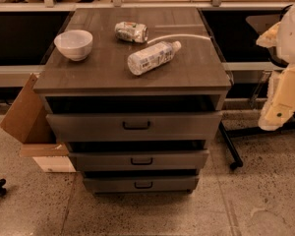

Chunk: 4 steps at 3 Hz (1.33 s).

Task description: Open middle drawer

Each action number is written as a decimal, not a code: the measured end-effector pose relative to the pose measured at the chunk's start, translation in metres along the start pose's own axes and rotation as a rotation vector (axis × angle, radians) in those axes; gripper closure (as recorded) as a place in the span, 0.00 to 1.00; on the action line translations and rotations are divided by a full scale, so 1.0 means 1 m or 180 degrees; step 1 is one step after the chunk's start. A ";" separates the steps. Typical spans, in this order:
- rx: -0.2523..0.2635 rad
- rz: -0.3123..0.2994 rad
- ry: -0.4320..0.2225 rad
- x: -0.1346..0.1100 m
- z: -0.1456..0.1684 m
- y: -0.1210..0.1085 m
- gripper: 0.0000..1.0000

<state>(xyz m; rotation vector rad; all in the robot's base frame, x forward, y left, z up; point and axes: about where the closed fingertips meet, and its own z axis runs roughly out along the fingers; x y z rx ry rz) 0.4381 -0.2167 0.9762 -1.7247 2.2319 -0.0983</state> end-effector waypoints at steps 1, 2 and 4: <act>0.0017 -0.0007 -0.0013 -0.001 -0.001 0.000 0.00; -0.0061 -0.0112 -0.0149 -0.004 0.021 0.010 0.00; -0.0238 -0.0248 -0.0340 -0.010 0.054 0.030 0.00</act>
Offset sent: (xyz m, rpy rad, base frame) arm -0.0063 0.0217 -0.0610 0.0971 0.0316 0.1260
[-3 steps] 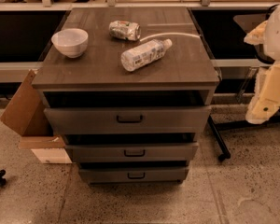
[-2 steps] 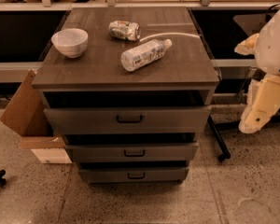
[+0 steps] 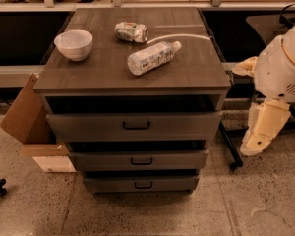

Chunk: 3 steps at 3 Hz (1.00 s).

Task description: Open middle drawer

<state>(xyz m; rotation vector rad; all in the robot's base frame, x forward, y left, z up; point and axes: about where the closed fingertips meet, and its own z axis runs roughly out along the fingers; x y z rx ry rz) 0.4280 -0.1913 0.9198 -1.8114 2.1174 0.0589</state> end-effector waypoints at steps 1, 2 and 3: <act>-0.0044 -0.0092 -0.0008 0.000 0.023 0.002 0.00; -0.0130 -0.0300 -0.0055 0.002 0.072 0.011 0.00; -0.0253 -0.0437 -0.0127 0.008 0.118 0.025 0.00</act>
Offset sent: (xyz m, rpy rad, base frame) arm 0.0116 0.0330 -0.1366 0.0049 0.0260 0.1960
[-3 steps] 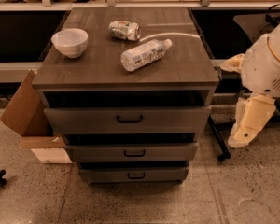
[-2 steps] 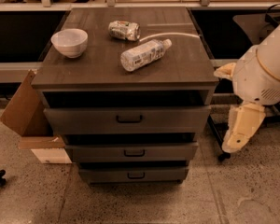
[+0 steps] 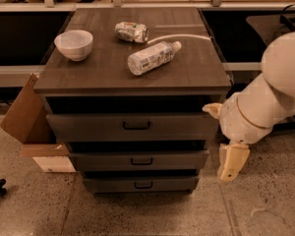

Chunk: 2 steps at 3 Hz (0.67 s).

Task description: Open middle drawer

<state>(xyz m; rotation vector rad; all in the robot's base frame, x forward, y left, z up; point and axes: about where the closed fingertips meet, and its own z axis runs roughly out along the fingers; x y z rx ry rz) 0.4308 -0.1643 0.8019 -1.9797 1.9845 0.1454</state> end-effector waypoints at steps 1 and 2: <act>-0.0186 -0.0056 -0.0109 0.008 0.051 0.016 0.00; -0.0432 -0.0032 -0.0202 0.012 0.102 0.036 0.00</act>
Offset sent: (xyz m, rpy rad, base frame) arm -0.0298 0.0325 -0.1625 0.0921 0.2062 0.0820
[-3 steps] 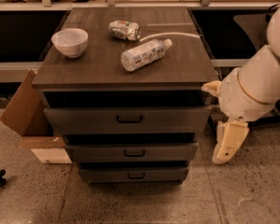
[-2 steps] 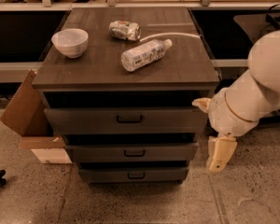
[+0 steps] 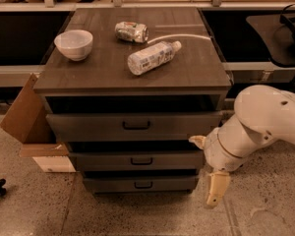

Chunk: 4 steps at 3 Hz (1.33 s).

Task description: Open middle drawer

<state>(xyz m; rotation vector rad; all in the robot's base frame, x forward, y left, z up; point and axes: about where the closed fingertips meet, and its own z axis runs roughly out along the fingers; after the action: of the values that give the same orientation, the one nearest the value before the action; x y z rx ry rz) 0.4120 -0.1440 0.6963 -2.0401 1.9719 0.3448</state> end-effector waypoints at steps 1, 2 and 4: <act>0.0000 0.0000 0.0000 0.000 0.000 0.000 0.00; -0.0028 -0.0022 -0.0059 0.010 0.016 -0.004 0.00; -0.0063 -0.0352 -0.0293 0.048 0.084 -0.012 0.00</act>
Offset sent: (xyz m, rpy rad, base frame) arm 0.0161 -0.0124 -0.0597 0.0611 0.0216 0.0289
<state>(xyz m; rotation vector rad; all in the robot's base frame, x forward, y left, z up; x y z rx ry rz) 0.4281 -0.1581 0.6011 -2.0959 1.8010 0.4272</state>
